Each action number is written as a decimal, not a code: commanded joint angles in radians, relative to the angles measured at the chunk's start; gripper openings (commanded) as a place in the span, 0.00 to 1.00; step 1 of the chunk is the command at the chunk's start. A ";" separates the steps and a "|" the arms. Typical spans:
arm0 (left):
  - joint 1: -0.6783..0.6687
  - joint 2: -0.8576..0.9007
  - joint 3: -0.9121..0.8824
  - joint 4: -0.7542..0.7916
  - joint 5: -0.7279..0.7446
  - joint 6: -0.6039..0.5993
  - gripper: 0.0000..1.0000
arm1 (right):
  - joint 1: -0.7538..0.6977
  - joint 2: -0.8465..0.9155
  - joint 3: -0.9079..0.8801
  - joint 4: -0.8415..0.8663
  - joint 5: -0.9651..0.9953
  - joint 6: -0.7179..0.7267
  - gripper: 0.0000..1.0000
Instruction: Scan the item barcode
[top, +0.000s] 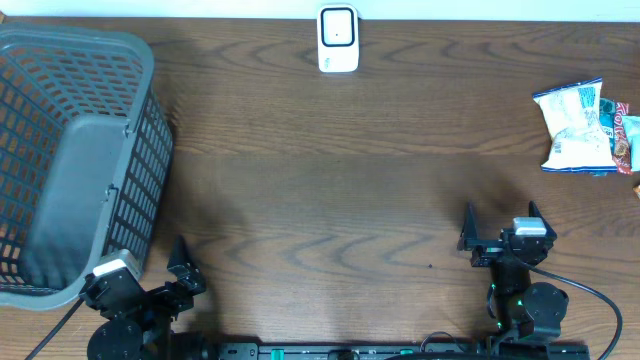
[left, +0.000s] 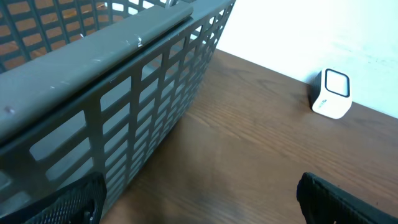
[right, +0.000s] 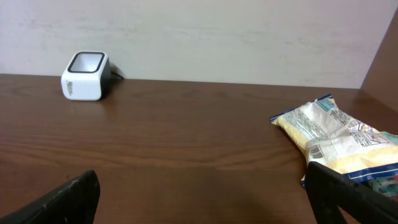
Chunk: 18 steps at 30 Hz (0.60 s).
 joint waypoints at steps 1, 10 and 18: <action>0.005 -0.006 0.001 0.000 -0.012 0.002 0.98 | -0.005 -0.007 -0.002 -0.004 -0.013 -0.013 0.99; 0.005 -0.006 0.001 0.000 -0.013 0.002 0.98 | -0.005 -0.007 -0.002 -0.005 -0.013 0.007 0.99; 0.005 -0.006 0.001 0.000 -0.013 0.002 0.98 | -0.004 -0.007 -0.002 -0.004 0.006 0.018 0.99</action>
